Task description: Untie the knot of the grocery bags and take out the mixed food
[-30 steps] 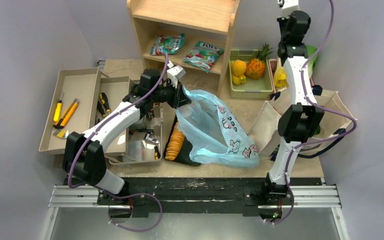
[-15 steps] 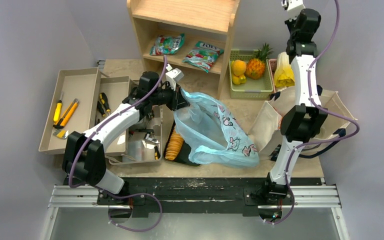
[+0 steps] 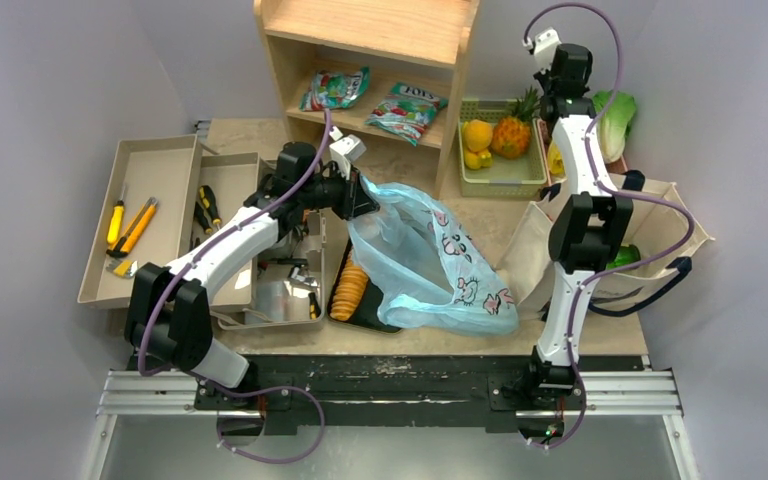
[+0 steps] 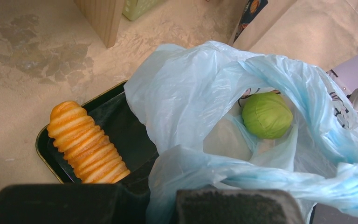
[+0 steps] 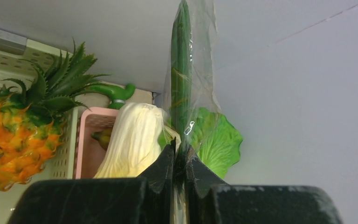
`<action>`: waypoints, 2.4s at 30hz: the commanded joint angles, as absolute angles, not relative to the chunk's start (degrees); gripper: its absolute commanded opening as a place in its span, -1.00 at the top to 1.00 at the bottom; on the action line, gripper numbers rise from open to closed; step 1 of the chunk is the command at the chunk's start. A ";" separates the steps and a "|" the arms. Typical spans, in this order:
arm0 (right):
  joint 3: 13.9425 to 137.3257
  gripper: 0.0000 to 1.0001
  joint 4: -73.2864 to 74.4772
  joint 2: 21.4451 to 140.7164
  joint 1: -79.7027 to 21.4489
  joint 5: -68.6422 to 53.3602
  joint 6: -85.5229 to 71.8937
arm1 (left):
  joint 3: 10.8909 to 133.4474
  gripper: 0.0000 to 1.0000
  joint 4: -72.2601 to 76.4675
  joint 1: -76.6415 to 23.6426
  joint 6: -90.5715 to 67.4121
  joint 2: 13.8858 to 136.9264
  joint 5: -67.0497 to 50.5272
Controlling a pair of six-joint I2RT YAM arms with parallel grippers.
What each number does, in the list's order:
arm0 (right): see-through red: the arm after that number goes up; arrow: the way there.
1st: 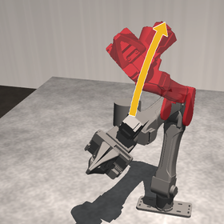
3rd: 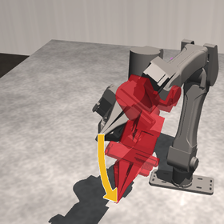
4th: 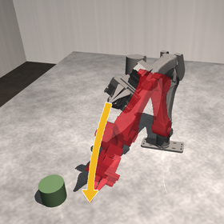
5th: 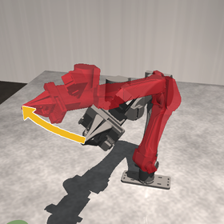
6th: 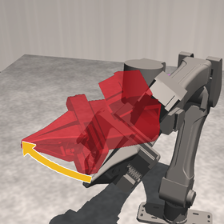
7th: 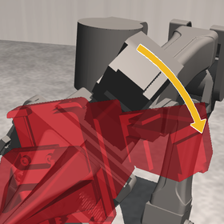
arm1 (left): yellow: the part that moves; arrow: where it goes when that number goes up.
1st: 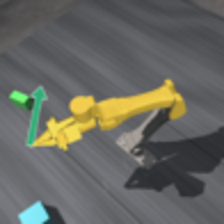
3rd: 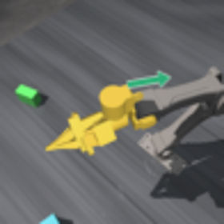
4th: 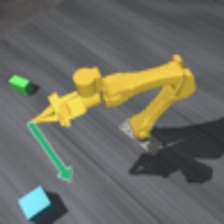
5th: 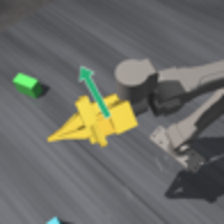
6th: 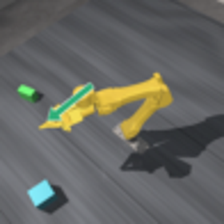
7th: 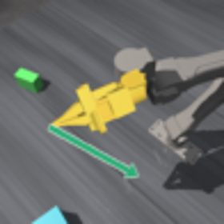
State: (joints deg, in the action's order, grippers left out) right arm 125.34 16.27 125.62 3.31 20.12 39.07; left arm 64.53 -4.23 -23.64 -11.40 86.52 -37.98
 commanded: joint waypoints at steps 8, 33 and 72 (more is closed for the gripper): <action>127.74 1.00 14.00 128.61 5.62 21.27 39.06 | 65.31 1.00 -1.06 -23.12 -12.39 85.00 -39.29; 130.10 -0.72 16.34 125.83 6.57 7.97 28.57 | 65.39 1.00 -0.96 -22.94 -12.33 85.45 -39.36; 82.06 0.82 53.83 78.40 -38.94 -17.14 35.21 | 76.63 1.00 -11.38 -25.62 -18.43 85.08 -38.58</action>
State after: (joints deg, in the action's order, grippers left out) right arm 83.02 55.81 77.87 -39.42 -31.00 33.41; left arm 73.80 -9.74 -25.54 -19.00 87.20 -38.30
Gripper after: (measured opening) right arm 0.108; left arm 0.004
